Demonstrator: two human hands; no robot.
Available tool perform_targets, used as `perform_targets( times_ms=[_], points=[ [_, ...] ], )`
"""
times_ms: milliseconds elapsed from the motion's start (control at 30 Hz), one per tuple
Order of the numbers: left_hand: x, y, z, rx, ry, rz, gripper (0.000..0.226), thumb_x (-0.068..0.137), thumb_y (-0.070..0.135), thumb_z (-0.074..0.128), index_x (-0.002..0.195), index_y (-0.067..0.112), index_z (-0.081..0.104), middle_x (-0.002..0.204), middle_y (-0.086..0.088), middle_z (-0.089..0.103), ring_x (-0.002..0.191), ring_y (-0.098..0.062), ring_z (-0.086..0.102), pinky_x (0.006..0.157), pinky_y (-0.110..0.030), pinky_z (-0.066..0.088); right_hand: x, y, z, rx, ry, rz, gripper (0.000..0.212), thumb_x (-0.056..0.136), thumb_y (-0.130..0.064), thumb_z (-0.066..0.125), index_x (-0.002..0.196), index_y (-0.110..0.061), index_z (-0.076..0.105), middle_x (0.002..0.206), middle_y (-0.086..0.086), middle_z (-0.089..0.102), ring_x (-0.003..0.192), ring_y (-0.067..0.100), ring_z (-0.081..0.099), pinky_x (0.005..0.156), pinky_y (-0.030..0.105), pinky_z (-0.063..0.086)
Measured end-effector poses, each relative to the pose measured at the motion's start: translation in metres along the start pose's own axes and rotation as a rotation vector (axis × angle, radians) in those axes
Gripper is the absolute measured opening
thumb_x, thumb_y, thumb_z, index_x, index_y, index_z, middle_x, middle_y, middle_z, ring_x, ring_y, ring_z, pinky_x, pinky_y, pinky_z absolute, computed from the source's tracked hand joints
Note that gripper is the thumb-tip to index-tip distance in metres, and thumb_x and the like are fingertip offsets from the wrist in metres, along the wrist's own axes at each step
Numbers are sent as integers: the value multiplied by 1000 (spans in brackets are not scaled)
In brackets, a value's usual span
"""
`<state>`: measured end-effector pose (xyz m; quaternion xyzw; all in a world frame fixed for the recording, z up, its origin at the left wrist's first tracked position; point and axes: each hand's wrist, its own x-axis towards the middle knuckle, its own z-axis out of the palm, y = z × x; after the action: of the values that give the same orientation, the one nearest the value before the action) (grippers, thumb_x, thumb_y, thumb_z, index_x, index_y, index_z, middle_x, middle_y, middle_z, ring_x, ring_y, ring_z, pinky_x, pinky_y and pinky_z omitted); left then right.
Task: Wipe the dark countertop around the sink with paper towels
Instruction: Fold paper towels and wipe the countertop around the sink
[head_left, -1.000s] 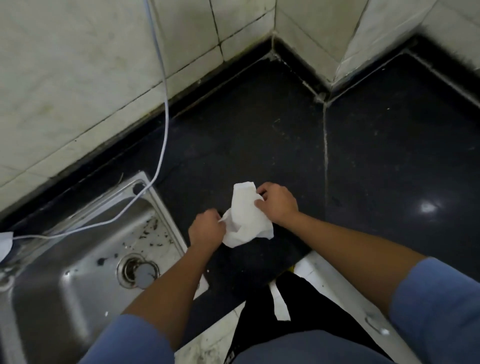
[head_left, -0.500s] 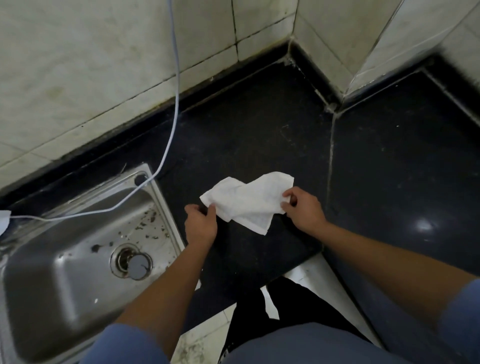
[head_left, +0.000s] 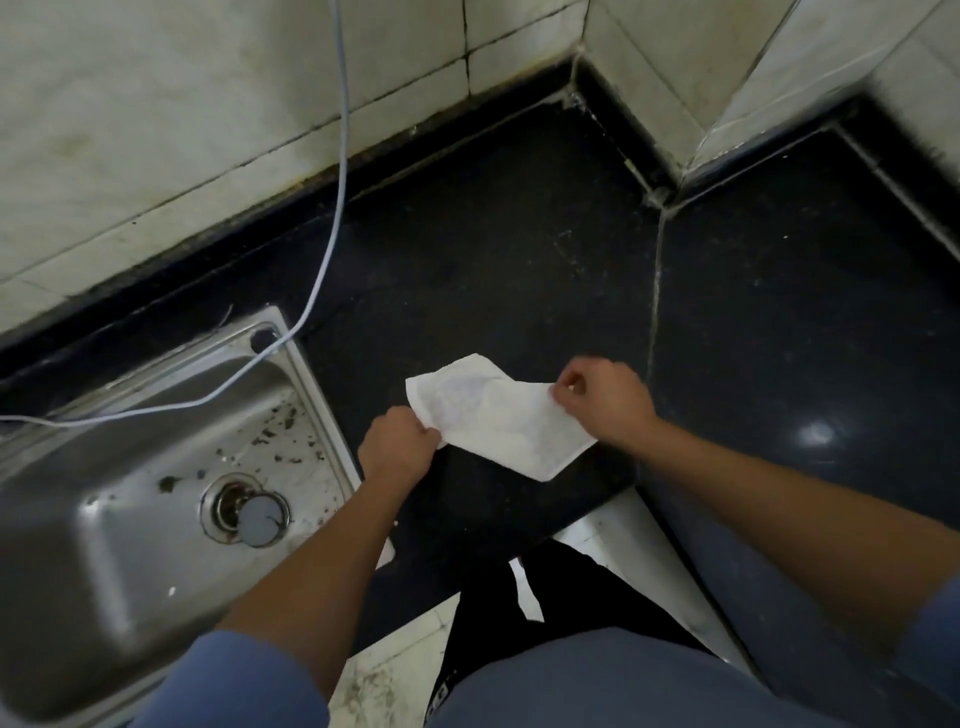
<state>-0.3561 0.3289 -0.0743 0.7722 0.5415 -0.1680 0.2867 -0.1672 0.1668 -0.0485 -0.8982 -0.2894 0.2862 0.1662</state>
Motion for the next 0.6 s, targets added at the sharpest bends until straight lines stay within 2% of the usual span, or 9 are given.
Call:
perform_targets(
  times_ms=[67,167,233,267,333,433,467,533,600],
  points=[
    [-7,-5,0,-38,52,43,18,77,21,65,65,10,58,65,-5,61,62,-21,59,51,-27,39,20,-11,-2,25,65,16,20,87,-41,62,94,-23,64,86,-4,66,83,19,63,67,29,44],
    [-13,-9,-3,-226,139,45,13,77,14,67,68,10,59,65,-3,60,60,-16,55,49,-26,39,33,-33,12,-176,-178,-23,41,82,-48,65,114,-23,58,104,-1,65,96,22,62,72,31,43],
    [-14,-10,-7,-393,185,-12,13,76,9,68,71,13,57,69,-3,61,64,-18,59,55,-31,48,28,-45,32,-373,-305,-122,33,84,-36,62,113,-21,59,107,3,65,95,26,63,71,31,43],
    [-14,-12,-9,-456,201,-42,15,76,8,68,71,15,56,71,-4,61,67,-20,61,59,-34,52,23,-48,39,-402,-296,-175,27,85,-29,58,110,-20,60,106,5,65,93,27,63,69,31,43],
    [-15,-15,-10,-529,213,-64,18,76,5,67,71,17,55,72,-5,63,69,-22,64,62,-37,54,14,-47,48,-312,-139,-279,22,86,-20,53,107,-17,62,103,5,64,90,26,62,67,33,42],
    [-13,-15,-9,-586,179,-17,18,80,2,62,72,17,55,70,-6,66,65,-22,67,65,-40,58,12,-35,44,-193,332,-503,14,81,-15,49,88,-15,61,86,4,58,72,23,58,52,30,40],
    [-11,-13,-8,-570,167,0,18,81,2,60,73,17,56,71,-6,67,65,-21,67,66,-41,58,13,-30,40,-216,409,-552,11,79,-14,50,84,-15,60,83,4,57,69,23,56,49,29,38],
    [-5,-9,-7,-513,162,26,16,83,1,57,77,17,60,76,-5,68,68,-21,67,70,-41,58,16,-16,40,-324,322,-655,8,77,-13,61,85,-14,60,91,6,58,75,25,56,52,32,43],
    [0,-8,-6,-479,179,14,16,84,2,56,86,14,66,84,-6,69,74,-23,67,75,-40,57,12,-1,44,-409,83,-725,14,80,-27,68,88,-17,64,102,5,59,88,25,57,61,35,50]
  ],
)
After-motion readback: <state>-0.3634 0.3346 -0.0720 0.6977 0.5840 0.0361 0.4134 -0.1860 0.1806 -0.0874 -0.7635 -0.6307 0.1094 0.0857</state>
